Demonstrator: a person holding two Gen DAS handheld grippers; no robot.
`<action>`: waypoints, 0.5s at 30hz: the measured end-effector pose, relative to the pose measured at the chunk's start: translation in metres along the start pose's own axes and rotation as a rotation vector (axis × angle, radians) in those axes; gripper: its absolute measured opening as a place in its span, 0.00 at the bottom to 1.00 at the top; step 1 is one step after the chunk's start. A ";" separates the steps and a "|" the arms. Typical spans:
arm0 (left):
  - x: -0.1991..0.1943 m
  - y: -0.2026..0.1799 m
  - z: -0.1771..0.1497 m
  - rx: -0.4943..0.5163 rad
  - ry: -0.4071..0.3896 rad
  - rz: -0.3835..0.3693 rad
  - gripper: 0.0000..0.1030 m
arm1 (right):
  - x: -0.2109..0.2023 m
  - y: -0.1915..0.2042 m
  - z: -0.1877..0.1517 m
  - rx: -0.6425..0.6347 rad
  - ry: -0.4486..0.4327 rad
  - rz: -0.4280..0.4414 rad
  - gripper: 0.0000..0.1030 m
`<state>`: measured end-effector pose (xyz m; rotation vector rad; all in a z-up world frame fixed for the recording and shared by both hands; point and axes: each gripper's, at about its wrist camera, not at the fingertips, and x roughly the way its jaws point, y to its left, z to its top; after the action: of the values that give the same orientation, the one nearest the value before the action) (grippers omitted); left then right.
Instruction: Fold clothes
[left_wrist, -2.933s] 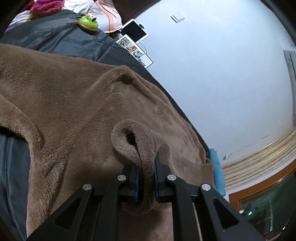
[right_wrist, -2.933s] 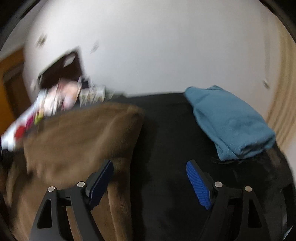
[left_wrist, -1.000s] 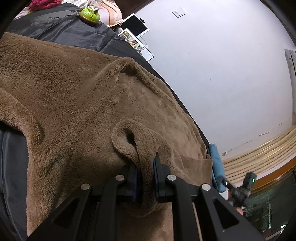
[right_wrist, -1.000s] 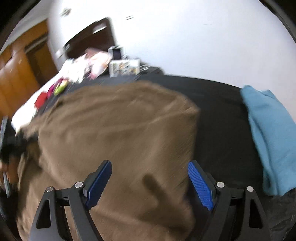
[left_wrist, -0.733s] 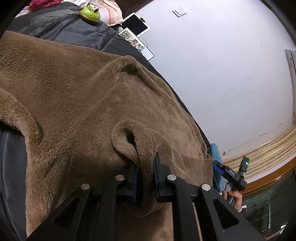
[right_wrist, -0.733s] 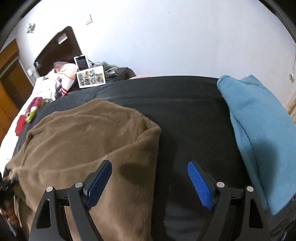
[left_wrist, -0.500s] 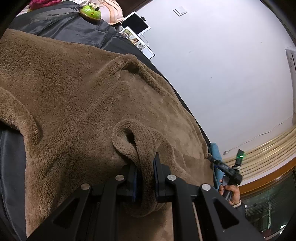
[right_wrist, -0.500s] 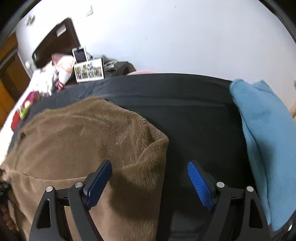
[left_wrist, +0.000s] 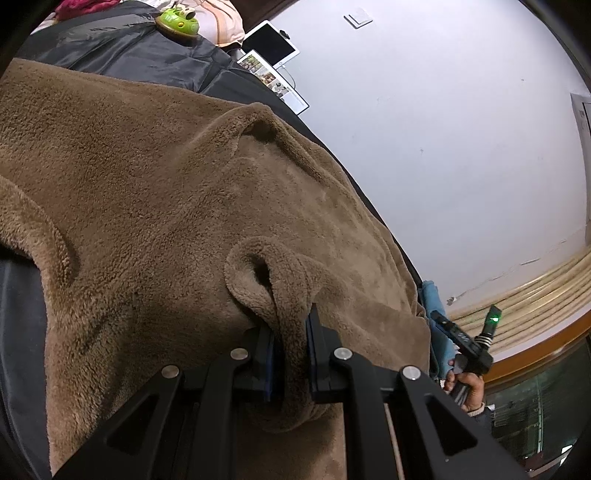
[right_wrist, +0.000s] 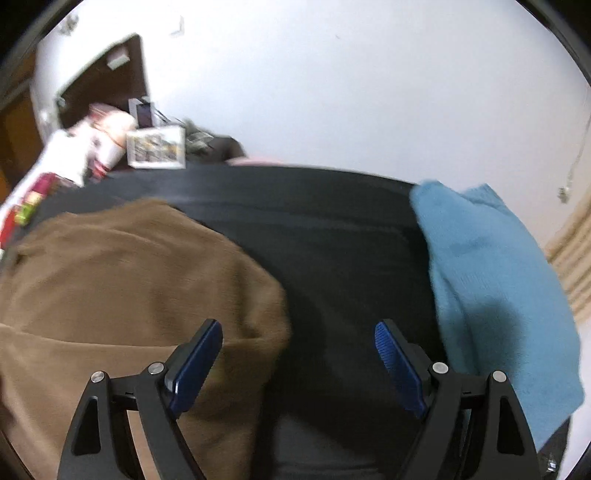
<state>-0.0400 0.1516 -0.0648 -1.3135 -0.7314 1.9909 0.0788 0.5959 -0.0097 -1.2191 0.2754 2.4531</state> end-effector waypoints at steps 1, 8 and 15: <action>0.000 0.000 0.000 0.000 -0.001 0.000 0.13 | 0.000 0.000 -0.001 0.008 0.009 0.037 0.84; -0.002 -0.003 0.000 -0.008 0.006 0.014 0.13 | 0.016 -0.003 -0.020 0.060 0.121 0.226 0.84; -0.010 -0.026 0.005 0.046 0.013 0.070 0.13 | 0.014 0.013 -0.036 -0.012 0.110 0.229 0.67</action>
<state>-0.0359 0.1597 -0.0382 -1.3399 -0.6379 2.0404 0.0913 0.5757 -0.0425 -1.3991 0.4545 2.5848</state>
